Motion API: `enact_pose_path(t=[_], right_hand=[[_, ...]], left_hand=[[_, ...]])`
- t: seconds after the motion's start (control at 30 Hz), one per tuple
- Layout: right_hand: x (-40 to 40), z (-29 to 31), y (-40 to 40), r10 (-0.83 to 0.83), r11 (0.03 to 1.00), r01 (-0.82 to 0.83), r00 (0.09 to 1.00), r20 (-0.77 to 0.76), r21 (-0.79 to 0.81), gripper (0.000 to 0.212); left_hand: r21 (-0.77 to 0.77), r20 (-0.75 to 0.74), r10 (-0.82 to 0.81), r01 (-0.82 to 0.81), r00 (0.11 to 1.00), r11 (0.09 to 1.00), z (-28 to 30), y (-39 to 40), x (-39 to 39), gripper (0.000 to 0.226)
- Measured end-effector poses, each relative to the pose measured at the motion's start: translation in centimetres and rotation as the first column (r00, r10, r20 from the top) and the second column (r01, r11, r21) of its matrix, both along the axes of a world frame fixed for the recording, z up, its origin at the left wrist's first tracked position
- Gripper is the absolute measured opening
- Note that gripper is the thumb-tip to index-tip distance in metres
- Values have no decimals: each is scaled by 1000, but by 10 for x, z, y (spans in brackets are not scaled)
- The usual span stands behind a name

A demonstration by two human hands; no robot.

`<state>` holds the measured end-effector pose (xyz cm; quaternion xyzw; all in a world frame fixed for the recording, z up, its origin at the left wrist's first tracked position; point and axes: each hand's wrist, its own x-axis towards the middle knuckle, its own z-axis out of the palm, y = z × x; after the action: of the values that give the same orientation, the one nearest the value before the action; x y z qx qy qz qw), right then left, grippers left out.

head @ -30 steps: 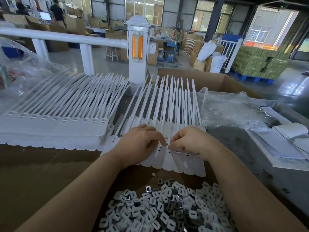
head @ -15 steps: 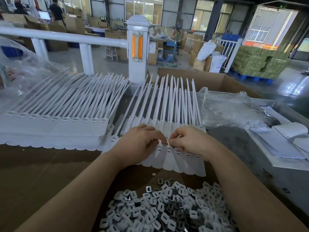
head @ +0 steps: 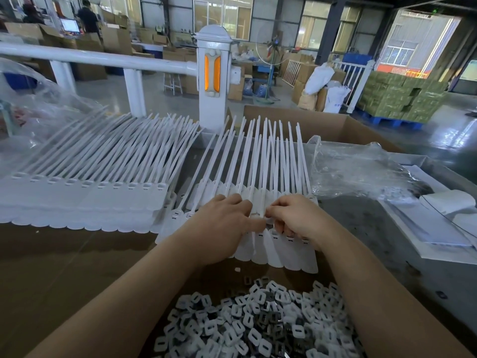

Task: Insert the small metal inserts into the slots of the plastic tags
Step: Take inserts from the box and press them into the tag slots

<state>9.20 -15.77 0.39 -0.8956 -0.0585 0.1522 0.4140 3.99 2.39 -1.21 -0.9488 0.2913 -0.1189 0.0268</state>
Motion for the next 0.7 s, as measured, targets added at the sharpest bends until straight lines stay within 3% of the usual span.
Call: enact_pose_path(t=[0.1, 0.17, 0.3, 0.4, 0.5, 0.7], right_hand=[[1, -2, 2, 10, 999, -7, 999, 48, -51, 15], [1, -2, 1, 11, 999, -9, 999, 44, -47, 16], [1, 1, -3, -11, 999, 12, 1000, -26, 45, 13], [1, 2, -5, -21, 997, 25, 998, -53, 79, 16], [1, 2, -5, -26, 995, 32, 998, -64, 96, 16], [0, 4, -5, -28, 994, 37, 997, -78, 105, 16]], left_hand=[[-18, 49, -20, 21, 999, 1000, -3, 1, 0, 47], [-87, 4, 0, 0, 1000, 996, -3, 4, 2, 45], [-327, -271, 22, -114, 962, 938, 9, 9, 4, 31], [-471, -511, -158, -122, 845, 874, 21, 3, -2, 17], [-428, -672, -271, -63, 689, 902, 28, -7, -8, 14], [-292, -763, -195, -58, 617, 955, 35, -16, -14, 14]])
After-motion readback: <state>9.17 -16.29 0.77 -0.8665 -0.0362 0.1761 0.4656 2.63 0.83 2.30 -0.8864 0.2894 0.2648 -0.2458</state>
